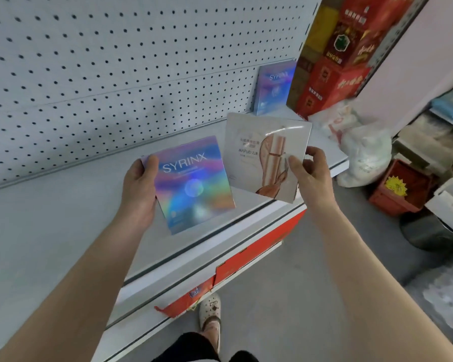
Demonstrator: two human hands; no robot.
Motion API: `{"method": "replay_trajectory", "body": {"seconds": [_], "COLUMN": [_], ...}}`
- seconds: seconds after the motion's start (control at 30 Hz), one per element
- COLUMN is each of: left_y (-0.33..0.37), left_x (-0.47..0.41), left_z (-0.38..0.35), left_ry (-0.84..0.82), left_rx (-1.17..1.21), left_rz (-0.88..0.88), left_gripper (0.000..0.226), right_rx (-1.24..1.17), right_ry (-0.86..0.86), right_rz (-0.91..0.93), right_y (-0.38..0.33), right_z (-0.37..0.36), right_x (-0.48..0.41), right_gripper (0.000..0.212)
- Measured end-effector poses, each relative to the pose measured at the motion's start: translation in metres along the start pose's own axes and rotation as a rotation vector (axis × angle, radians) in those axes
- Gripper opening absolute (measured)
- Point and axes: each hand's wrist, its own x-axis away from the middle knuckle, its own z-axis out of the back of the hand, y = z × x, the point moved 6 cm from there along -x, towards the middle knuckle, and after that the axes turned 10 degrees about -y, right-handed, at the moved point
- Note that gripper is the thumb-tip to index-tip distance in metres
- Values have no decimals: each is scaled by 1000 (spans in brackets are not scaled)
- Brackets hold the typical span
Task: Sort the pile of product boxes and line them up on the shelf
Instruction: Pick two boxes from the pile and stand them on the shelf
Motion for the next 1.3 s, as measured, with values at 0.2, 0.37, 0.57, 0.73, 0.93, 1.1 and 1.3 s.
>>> {"method": "replay_trajectory", "body": {"seconds": [0.2, 0.37, 0.57, 0.73, 0.93, 1.1, 1.3], "left_y": [8, 12, 9, -2, -11, -9, -8], "left_x": [-51, -66, -62, -44, -17, -6, -7], "left_z": [-12, 3, 19, 19, 27, 41, 48], "left_ry": [79, 207, 374, 533, 673, 697, 654], "left_rx": [29, -1, -56, -14, 4, 30, 25], "left_rz": [-15, -32, -79, -98, -124, -132, -108], "left_gripper": [25, 26, 21, 24, 21, 20, 22], "right_rx": [19, -13, -52, -101, -149, -79, 106], "right_ry": [-122, -278, -527, -765, -937, -865, -728], "right_rz": [21, 39, 35, 41, 5, 62, 135], "right_y": [-2, -2, 0, 0, 0, -8, -8], "right_z": [-10, -34, -79, -127, -199, -233, -243], "right_x": [-81, -139, -205, -234, -232, -231, -233], "right_gripper": [23, 19, 22, 24, 27, 30, 33]}}
